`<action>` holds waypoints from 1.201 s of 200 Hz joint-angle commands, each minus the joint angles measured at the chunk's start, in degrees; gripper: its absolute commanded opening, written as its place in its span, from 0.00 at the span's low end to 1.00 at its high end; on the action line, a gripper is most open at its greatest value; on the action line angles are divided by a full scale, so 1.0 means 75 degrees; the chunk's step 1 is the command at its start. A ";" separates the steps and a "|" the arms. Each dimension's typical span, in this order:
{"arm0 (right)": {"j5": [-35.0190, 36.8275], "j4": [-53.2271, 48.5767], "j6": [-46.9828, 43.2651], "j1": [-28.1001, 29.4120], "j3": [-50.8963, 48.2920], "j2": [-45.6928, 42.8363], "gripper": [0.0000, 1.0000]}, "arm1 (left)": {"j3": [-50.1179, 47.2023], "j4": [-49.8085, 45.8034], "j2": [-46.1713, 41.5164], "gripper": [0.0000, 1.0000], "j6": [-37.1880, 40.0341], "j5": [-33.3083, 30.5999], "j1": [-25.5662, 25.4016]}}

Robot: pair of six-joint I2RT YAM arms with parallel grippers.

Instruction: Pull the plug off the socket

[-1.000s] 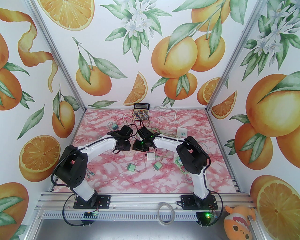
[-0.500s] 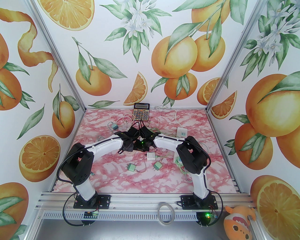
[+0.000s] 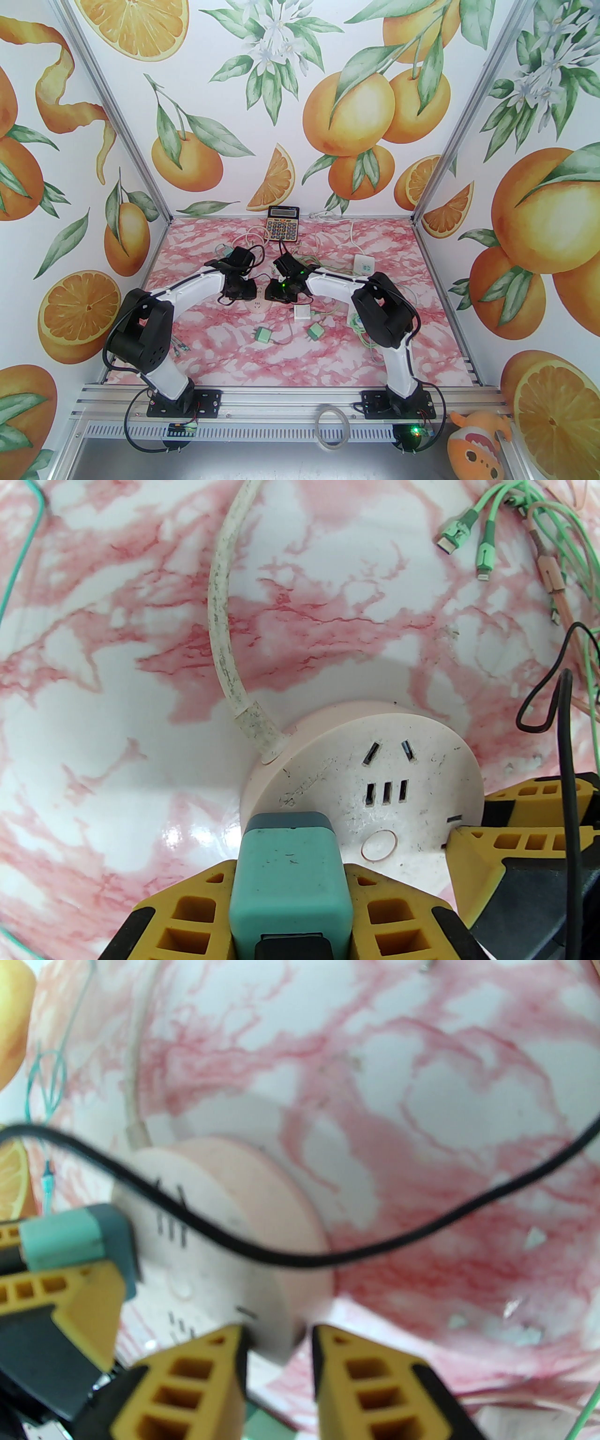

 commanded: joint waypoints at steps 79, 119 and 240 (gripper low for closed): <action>0.0580 -0.0969 -0.0098 0.0050 0.0066 0.0689 0.29 | 0.0832 -0.1035 0.0394 0.11 -0.0349 -0.1990 -0.1570; 0.0592 -0.1014 -0.0075 0.0070 0.0137 0.0729 0.29 | 0.1185 -0.1339 0.0952 0.11 -0.0424 -0.2481 -0.2182; 0.0650 -0.1083 -0.0168 0.0068 0.0060 0.0657 0.29 | 0.0122 -0.0266 -0.0502 0.10 -0.0294 0.0000 -0.0161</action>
